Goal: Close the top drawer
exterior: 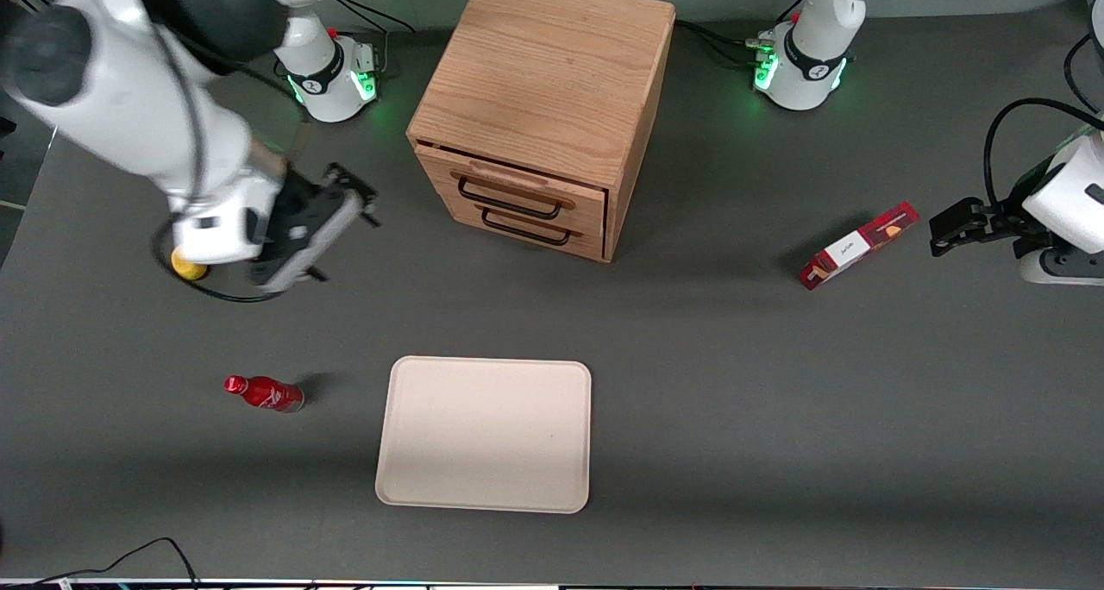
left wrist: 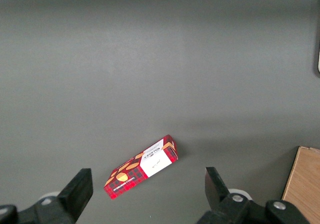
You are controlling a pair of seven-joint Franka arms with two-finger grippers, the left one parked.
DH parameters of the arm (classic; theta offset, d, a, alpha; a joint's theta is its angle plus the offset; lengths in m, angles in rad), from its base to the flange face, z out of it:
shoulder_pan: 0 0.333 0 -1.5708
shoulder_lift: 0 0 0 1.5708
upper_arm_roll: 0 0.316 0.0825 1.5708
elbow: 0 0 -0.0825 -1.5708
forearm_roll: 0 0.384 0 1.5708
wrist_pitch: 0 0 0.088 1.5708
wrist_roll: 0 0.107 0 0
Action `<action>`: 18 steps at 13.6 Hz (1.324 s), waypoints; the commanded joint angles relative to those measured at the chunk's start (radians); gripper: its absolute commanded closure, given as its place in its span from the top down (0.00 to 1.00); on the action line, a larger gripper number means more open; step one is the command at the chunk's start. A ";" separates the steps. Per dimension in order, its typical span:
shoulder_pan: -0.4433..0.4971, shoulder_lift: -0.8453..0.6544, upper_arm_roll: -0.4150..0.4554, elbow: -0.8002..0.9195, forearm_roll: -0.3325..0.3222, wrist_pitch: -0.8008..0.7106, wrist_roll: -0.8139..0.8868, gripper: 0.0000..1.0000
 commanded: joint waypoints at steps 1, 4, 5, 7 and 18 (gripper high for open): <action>0.003 -0.075 -0.131 -0.058 0.054 -0.009 0.206 1.00; -0.071 -0.121 -0.192 -0.071 0.042 -0.064 0.259 1.00; -0.101 -0.152 -0.193 -0.095 0.016 -0.073 0.261 1.00; -0.129 -0.218 -0.196 -0.147 -0.067 -0.077 0.329 1.00; -0.114 -0.255 -0.178 -0.172 -0.071 -0.127 0.518 1.00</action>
